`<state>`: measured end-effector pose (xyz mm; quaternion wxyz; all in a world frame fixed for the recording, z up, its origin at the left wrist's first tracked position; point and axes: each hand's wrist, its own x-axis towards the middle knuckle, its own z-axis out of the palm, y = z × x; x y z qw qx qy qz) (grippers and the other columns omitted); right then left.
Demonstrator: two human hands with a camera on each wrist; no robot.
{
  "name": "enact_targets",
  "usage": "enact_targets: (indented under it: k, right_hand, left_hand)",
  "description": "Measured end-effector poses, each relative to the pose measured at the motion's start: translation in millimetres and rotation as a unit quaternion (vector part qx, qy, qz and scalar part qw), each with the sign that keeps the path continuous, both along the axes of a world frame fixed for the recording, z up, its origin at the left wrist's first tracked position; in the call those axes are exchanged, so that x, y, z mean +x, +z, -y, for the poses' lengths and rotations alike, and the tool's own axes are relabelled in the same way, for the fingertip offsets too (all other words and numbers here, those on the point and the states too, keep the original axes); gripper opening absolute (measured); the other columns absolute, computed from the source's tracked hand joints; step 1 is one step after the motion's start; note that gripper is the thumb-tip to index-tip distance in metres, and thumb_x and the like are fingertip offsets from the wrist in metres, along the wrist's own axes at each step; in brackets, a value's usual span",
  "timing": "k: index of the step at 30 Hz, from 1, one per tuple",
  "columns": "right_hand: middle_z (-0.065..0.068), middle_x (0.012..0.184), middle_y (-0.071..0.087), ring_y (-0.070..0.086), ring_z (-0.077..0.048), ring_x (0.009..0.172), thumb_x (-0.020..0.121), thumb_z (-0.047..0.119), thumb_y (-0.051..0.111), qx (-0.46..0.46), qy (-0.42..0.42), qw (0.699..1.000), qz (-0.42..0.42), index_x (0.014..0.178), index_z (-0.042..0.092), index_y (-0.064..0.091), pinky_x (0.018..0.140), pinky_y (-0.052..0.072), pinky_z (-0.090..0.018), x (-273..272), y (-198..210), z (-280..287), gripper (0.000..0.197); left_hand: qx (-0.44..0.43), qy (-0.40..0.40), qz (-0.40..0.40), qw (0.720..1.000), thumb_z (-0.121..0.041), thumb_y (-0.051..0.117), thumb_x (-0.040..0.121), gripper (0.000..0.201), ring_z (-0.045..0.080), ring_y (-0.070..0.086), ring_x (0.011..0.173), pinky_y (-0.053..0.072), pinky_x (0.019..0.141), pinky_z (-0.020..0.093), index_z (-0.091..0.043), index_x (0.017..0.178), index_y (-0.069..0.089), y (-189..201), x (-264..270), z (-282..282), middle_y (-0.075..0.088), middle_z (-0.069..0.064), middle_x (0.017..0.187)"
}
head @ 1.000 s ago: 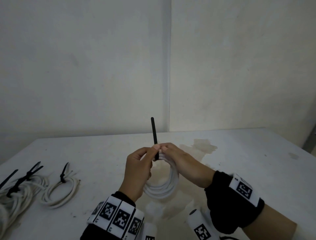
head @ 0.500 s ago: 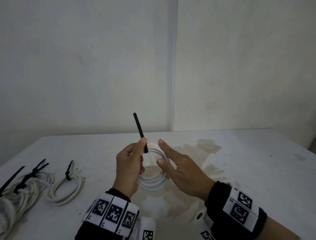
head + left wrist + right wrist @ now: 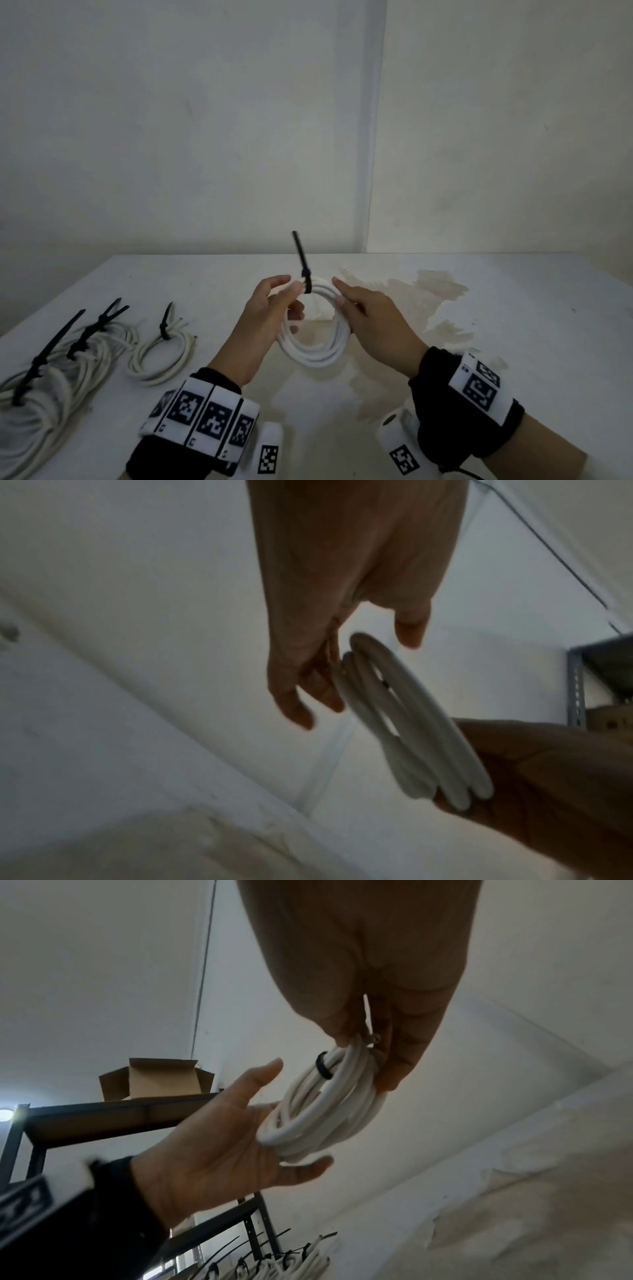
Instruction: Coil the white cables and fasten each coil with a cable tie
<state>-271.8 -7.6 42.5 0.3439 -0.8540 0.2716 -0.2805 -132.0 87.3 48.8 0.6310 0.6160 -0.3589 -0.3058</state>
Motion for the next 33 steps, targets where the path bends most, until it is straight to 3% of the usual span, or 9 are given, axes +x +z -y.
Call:
enact_targets:
  k: [2, 5, 8, 14, 20, 23, 26, 30, 33]
  right_hand:
    - [-0.012, 0.12, 0.06, 0.061, -0.024, 0.099, 0.097, 0.024, 0.042, 0.061, -0.017, 0.997, 0.04, 0.137, 0.011, 0.042, 0.087, 0.052, -0.036, 3, -4, 1, 0.042]
    - [-0.01, 0.123, 0.059, 0.063, -0.023, 0.099, 0.096, 0.023, 0.044, 0.079, -0.007, 0.996, 0.033, 0.138, 0.009, 0.04, 0.083, 0.055, -0.033, 10, -10, -5, 0.044]
    - [-0.007, 0.128, 0.056, 0.063, -0.021, 0.101, 0.096, 0.023, 0.044, 0.1, 0.006, 0.995, 0.023, 0.139, 0.008, 0.038, 0.082, 0.056, -0.029, 23, -18, -18, 0.045]
    - [0.001, 0.144, 0.042, 0.047, -0.013, 0.126, 0.097, 0.029, 0.042, 0.106, 0.056, 0.992, -0.044, 0.143, 0.013, 0.031, 0.105, 0.041, -0.035, 53, -27, -34, 0.049]
    - [0.006, 0.152, 0.027, 0.035, -0.012, 0.135, 0.096, 0.031, 0.044, 0.141, 0.14, 0.969, -0.148, 0.145, 0.018, 0.027, 0.111, 0.033, -0.036, 88, -15, -47, 0.053]
    - [0.004, 0.153, 0.026, 0.034, -0.013, 0.136, 0.096, 0.026, 0.045, 0.161, 0.164, 0.959, -0.166, 0.145, 0.014, 0.027, 0.112, 0.031, -0.035, 109, -9, -54, 0.054]
    - [0.004, 0.153, 0.025, 0.034, -0.014, 0.136, 0.096, 0.024, 0.045, 0.177, 0.187, 0.947, -0.193, 0.145, 0.014, 0.026, 0.112, 0.031, -0.032, 127, -7, -61, 0.054]
    - [0.002, 0.153, 0.025, 0.033, -0.015, 0.137, 0.096, 0.026, 0.046, 0.185, 0.204, 0.932, -0.236, 0.145, 0.014, 0.025, 0.112, 0.029, -0.031, 144, -10, -64, 0.055]
    - [-0.001, 0.152, 0.029, 0.034, -0.016, 0.136, 0.096, 0.026, 0.047, 0.182, 0.198, 0.931, -0.248, 0.144, 0.013, 0.029, 0.111, 0.029, -0.029, 149, -13, -63, 0.053]
  left_hand:
    - [0.057, 0.003, 0.084, 0.995, -0.033, 0.063, 0.085, 0.036, 0.021, 0.061, 0.092, 0.05, 0.086, 0.039, -0.026, 0.118, 0.052, -9, 15, -11, 0.062, 0.009, 0.097]
    - [0.08, 0.003, 0.131, 0.988, -0.019, 0.06, 0.088, 0.035, 0.019, 0.063, 0.089, 0.056, 0.073, 0.028, -0.021, 0.122, 0.055, -18, 28, -27, 0.064, 0.006, 0.097]
    - [0.066, 0.006, 0.177, 0.982, -0.02, 0.059, 0.088, 0.032, 0.017, 0.067, 0.084, 0.058, 0.068, 0.025, -0.028, 0.119, 0.058, -23, 36, -40, 0.068, 0.006, 0.095]
    - [0.087, 0.037, 0.266, 0.959, -0.019, 0.054, 0.091, 0.008, 0.018, 0.065, 0.072, 0.058, 0.061, 0.028, -0.021, 0.089, 0.061, -28, 54, -65, 0.066, 0.006, 0.08]
    - [0.2, 0.073, 0.274, 0.938, -0.02, 0.048, 0.094, 0.007, 0.031, 0.062, 0.085, 0.052, 0.074, 0.041, -0.018, 0.1, 0.052, -29, 85, -93, 0.065, 0.015, 0.095]
    - [0.25, 0.092, 0.325, 0.907, -0.016, 0.043, 0.096, 0.018, 0.026, 0.056, 0.088, 0.041, 0.072, 0.031, -0.008, 0.108, 0.055, -29, 104, -99, 0.059, 0.01, 0.094]
    - [0.328, 0.11, 0.359, 0.867, -0.013, 0.038, 0.097, 0.022, 0.031, 0.055, 0.099, 0.037, 0.074, 0.034, 0.001, 0.105, 0.053, -33, 128, -103, 0.059, 0.019, 0.103]
    - [0.395, 0.129, 0.367, 0.832, -0.006, 0.036, 0.095, 0.033, 0.032, 0.055, 0.1, 0.028, 0.066, 0.029, -0.013, 0.064, 0.032, -37, 150, -106, 0.054, 0.012, 0.082]
    - [0.442, 0.122, 0.387, 0.8, -0.005, 0.034, 0.094, 0.02, 0.03, 0.053, 0.108, 0.038, 0.081, 0.031, -0.009, 0.08, 0.047, -44, 165, -103, 0.059, 0.017, 0.107]
